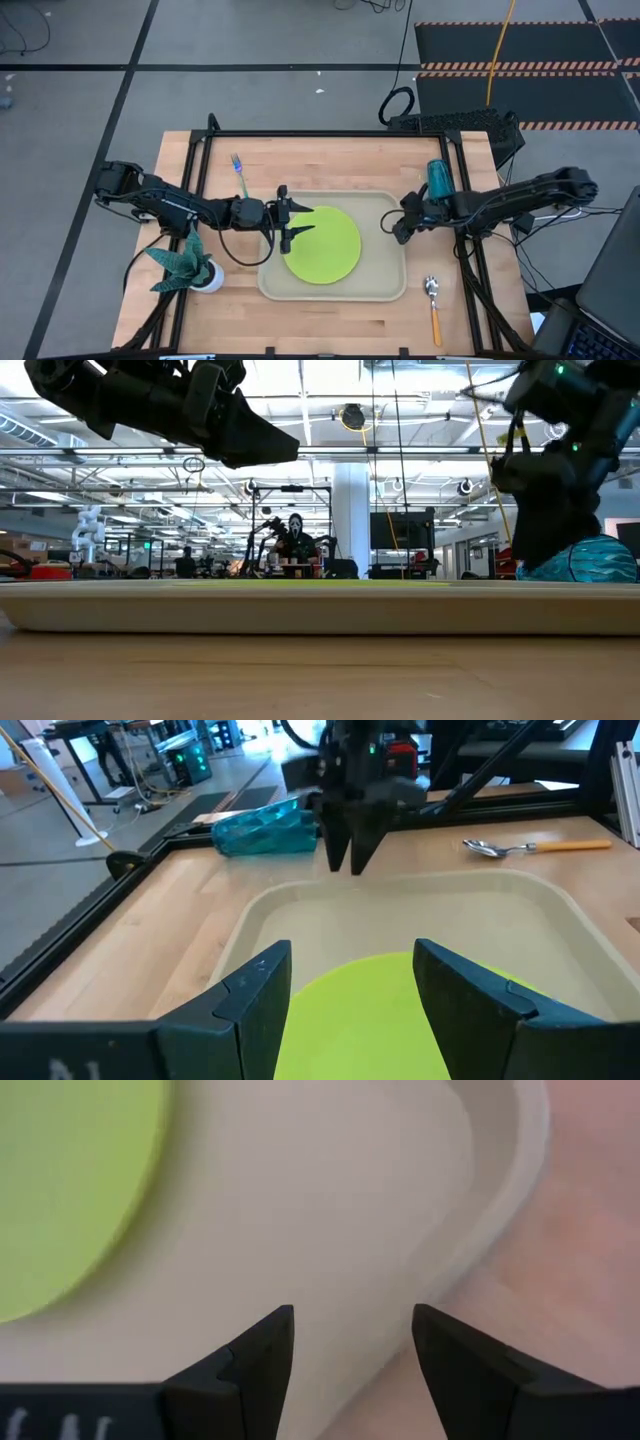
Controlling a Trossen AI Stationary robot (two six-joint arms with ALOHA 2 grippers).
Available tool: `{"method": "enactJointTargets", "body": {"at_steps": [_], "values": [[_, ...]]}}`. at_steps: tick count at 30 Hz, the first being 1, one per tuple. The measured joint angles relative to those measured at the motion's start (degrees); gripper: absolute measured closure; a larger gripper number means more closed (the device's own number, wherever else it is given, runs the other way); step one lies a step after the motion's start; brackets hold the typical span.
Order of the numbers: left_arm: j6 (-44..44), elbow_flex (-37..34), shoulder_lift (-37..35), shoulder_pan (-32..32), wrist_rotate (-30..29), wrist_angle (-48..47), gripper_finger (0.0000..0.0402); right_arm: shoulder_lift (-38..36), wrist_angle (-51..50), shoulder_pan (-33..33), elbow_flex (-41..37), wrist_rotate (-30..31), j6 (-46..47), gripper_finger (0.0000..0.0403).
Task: Pick and place plate/cup/fork/spoon on tray
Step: Put the blue cup on the gray serving tray
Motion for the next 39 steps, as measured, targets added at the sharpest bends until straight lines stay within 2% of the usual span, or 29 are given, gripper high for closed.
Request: {"method": "enactJointTargets", "body": {"at_steps": [7,13,17,21,28,39], "values": [[0.00,0.00,0.00,0.00,0.00,0.95,0.0188,-4.94,-13.73,-0.15,9.43,5.26,-6.38,0.0204],[-1.52,0.00,0.00,0.00,-0.90,1.42,0.0188,-6.04,-36.26,-0.13,16.21,9.57,-6.43,0.0204],[-3.07,0.00,0.00,0.00,-1.51,1.45,0.0188,-5.17,-49.19,-0.13,17.45,10.57,-5.70,0.0204],[-4.31,0.00,0.00,0.00,-2.43,1.43,0.0188,-2.95,-51.36,-0.02,17.49,11.50,-8.30,0.0208],[-5.57,0.02,0.00,0.02,-3.96,1.03,0.0188,4.42,-55.70,0.00,17.47,18.00,-15.71,0.0232],[-6.25,0.02,0.00,0.00,-4.00,0.41,0.0188,11.51,-56.16,0.00,17.47,18.43,-28.70,0.0235]]}}
